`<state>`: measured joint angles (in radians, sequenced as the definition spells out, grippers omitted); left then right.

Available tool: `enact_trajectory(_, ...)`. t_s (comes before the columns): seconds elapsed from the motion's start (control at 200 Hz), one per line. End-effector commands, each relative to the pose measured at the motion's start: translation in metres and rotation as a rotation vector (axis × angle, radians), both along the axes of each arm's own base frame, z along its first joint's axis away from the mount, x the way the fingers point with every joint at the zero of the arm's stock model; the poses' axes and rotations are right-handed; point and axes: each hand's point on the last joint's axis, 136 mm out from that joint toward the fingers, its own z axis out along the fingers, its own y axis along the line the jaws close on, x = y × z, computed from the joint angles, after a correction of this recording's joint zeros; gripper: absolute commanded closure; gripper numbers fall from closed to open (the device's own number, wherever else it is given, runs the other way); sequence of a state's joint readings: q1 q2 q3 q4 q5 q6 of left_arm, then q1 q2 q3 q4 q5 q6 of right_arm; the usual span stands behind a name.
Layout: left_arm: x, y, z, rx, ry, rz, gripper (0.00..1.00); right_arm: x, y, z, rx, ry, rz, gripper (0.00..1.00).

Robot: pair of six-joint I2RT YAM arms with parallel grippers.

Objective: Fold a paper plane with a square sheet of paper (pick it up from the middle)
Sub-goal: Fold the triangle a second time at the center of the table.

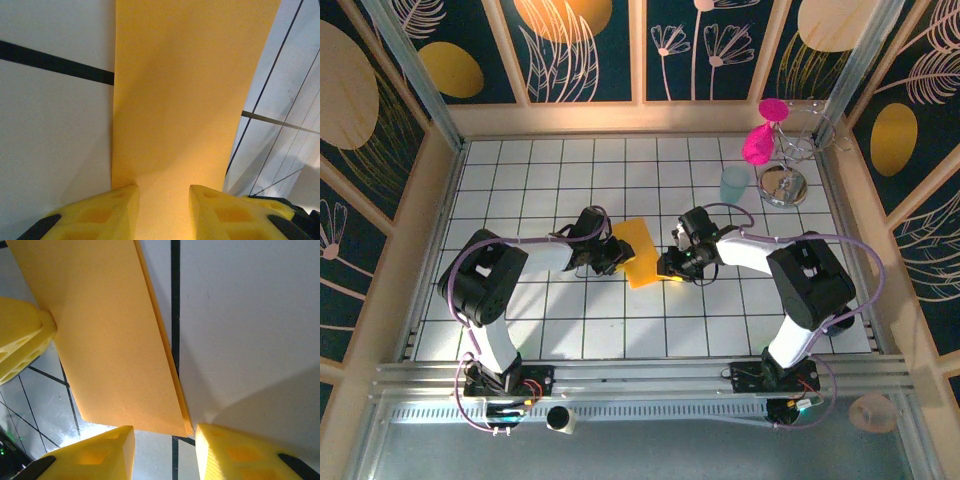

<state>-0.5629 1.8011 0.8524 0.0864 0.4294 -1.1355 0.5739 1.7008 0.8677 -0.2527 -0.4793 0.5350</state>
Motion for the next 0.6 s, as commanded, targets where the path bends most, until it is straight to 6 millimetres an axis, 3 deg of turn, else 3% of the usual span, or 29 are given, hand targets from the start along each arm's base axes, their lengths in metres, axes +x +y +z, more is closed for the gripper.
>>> enact_trajectory(0.0, -0.021, 0.012, -0.028, 0.052, 0.114, 0.024, 0.66, -0.005, 0.005, -0.003, 0.002, 0.007, 0.036, 0.64)
enact_trajectory(0.295, -0.022, 0.012, -0.027, 0.049, 0.112, 0.020, 0.66, 0.001, 0.015, 0.014, 0.070, -0.031, 0.036, 0.67)
enact_trajectory(0.596, -0.021, 0.011, -0.027, 0.047, 0.108, 0.016, 0.66, 0.009, 0.018, 0.014, 0.089, -0.029, 0.005, 0.68)
